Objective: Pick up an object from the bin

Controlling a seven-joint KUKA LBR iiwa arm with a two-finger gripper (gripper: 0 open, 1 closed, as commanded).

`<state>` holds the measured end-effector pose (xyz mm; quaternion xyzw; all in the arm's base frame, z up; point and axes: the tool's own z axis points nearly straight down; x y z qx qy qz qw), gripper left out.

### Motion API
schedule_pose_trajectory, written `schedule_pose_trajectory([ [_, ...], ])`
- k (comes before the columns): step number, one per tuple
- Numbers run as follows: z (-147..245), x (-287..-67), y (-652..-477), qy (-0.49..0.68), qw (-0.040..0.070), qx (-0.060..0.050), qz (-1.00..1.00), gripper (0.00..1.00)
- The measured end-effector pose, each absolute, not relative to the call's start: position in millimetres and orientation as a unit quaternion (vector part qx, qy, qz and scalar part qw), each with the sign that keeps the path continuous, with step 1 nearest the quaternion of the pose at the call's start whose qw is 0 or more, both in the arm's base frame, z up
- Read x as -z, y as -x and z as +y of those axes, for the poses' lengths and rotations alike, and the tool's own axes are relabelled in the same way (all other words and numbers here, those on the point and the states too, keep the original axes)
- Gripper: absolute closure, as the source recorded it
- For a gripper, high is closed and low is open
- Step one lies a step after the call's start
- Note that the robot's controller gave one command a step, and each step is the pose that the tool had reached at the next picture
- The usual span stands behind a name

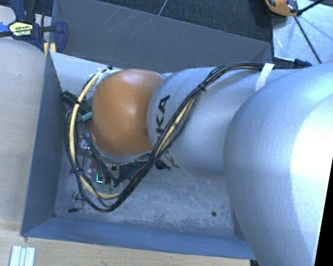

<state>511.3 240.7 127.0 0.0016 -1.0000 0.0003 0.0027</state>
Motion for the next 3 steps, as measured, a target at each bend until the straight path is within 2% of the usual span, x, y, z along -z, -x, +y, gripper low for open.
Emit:
schedule_pose_trajectory([
  [1, 240.0, -130.6, -513.7, 0.0, -0.001, 0.001, -1.0, 0.0],
  [2, 208.8, -121.0, -554.2, -0.049, -0.002, 0.001, -0.999, 0.0],
  [3, 183.0, -91.9, -542.0, -0.049, -0.002, 0.0, -0.999, 0.0],
])
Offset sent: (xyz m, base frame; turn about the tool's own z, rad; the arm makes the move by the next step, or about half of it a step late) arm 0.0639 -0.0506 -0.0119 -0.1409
